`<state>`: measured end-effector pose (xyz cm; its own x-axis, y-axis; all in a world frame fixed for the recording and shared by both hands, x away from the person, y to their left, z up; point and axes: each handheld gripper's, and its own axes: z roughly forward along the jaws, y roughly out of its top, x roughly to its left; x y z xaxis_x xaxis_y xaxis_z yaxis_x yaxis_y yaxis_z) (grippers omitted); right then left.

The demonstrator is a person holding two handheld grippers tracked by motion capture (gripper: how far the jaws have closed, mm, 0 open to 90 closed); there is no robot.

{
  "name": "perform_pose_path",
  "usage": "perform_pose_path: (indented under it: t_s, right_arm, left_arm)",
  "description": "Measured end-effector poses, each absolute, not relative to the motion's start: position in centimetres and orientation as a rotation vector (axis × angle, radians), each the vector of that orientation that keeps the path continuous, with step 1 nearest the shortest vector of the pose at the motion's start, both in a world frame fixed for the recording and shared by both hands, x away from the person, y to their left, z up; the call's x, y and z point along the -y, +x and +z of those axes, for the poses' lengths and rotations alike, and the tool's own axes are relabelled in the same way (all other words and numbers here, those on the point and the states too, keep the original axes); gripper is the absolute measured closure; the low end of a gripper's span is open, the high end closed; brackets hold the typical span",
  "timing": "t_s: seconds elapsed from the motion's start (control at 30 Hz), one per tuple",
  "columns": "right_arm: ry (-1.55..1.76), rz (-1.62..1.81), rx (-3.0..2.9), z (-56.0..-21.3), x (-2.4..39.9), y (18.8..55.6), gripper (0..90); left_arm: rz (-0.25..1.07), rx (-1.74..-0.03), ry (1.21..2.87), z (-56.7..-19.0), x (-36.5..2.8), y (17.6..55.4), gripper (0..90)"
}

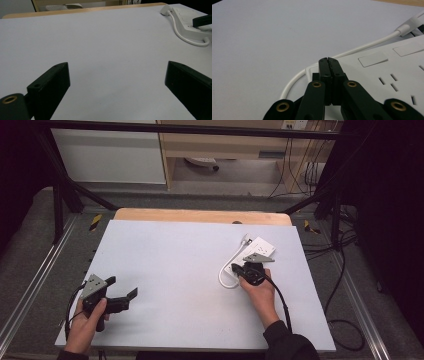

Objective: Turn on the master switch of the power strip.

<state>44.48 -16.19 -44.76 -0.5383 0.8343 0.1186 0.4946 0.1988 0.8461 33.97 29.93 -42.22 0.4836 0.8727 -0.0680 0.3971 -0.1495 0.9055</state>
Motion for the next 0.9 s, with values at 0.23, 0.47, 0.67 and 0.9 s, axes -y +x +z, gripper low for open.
perform_pose_path:
  t_s: [0.23, 0.47, 0.67, 0.9]
  right_arm:
    - [1.249, 1.285, -2.11, -44.8, 16.09, 44.53, 90.0]
    - [1.253, 1.294, -2.112, -44.81, 15.94, 44.51, 90.0]
    - [1.253, 1.298, -2.113, -44.74, 15.88, 44.48, 90.0]
    - [1.253, 1.308, -2.113, -44.51, 15.91, 44.47, 90.0]
  left_arm:
    - [0.607, -1.082, 1.748, -42.22, -29.94, 33.98, 5.9]
    - [0.607, -1.082, 1.747, -42.21, -29.96, 33.97, 5.9]
    - [0.607, -1.082, 1.747, -42.21, -29.96, 33.97, 5.9]
    - [0.608, -1.083, 1.742, -42.21, -29.96, 33.97, 5.9]
